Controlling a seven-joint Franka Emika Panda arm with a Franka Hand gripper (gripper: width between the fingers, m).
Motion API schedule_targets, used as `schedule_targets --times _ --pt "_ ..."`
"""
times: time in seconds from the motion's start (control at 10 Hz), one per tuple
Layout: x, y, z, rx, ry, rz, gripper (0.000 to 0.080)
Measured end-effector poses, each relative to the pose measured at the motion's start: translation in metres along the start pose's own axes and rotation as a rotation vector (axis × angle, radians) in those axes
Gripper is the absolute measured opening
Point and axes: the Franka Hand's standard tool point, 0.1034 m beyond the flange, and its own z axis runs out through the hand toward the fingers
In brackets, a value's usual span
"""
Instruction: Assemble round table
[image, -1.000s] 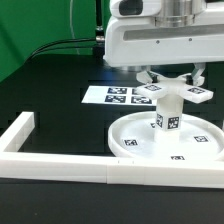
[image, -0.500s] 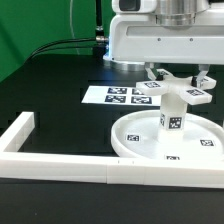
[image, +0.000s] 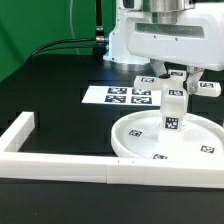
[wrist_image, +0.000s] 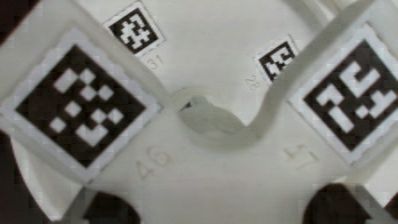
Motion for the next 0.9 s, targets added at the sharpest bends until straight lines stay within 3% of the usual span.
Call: schedule_targets --times 0.4,0.5,0.6,0.8,0.9 --pt "0.001 -0.001 -0.001 0.008 0.0 0.176 0.0448" --pt "0.0 0.0 -0.001 0.004 -0.004 0.161 0.0549" --pt "-0.001 -0.001 -0.008 0.003 -0.011 0.138 0.0625" --pt "-0.002 0.0 -0.036 0.005 -0.034 0.1 0.0644" --pt "-0.003 -0.001 -0.043 0.008 -0.037 0.099 0.0644"
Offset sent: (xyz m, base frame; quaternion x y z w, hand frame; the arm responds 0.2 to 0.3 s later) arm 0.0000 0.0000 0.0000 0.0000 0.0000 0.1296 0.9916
